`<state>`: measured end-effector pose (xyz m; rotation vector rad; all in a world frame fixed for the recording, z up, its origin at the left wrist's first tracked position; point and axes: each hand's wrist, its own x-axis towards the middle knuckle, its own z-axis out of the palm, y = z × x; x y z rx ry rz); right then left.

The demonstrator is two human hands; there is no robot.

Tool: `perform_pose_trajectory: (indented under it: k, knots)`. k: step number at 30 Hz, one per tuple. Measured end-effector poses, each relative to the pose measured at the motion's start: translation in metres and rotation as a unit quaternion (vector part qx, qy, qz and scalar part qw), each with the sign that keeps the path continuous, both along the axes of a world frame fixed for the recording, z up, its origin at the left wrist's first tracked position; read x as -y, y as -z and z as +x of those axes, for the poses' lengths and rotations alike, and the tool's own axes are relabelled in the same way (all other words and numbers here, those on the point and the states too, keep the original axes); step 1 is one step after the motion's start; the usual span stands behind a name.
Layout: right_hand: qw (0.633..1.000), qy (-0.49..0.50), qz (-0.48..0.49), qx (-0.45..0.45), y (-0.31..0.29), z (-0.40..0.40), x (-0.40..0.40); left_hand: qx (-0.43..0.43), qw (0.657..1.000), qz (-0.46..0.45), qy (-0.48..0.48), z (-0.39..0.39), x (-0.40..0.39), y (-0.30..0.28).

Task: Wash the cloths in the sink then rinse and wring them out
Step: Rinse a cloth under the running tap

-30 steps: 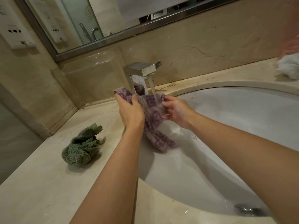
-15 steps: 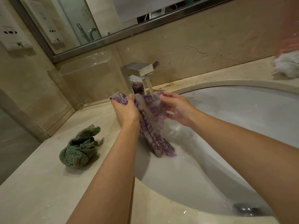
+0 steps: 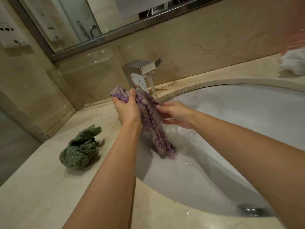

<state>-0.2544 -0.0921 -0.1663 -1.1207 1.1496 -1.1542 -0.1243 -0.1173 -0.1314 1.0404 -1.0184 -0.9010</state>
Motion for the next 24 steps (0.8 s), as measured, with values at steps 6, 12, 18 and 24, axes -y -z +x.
perform_pose_trajectory:
  k: [6, 12, 18, 24]
  knots:
    - [0.994, -0.040, 0.028, 0.097, -0.001, -0.009, -0.002, -0.066, 0.990, 0.077, 0.102, -0.003, -0.001, -0.006]
    - [0.991, -0.077, 0.046, 0.104, -0.006, -0.008, -0.008, -0.144, 0.960, 0.060, 0.232, -0.011, -0.020, -0.013]
    - [0.987, -0.104, 0.080, 0.089, -0.006, -0.017, -0.009, -0.047, 0.969, 0.084, 0.230, -0.010, -0.016, -0.006]
    - [0.988, -0.034, 0.055, 0.141, -0.005, -0.012, -0.010, 0.152, 0.971, 0.059, 0.177, -0.007, -0.011, 0.005]
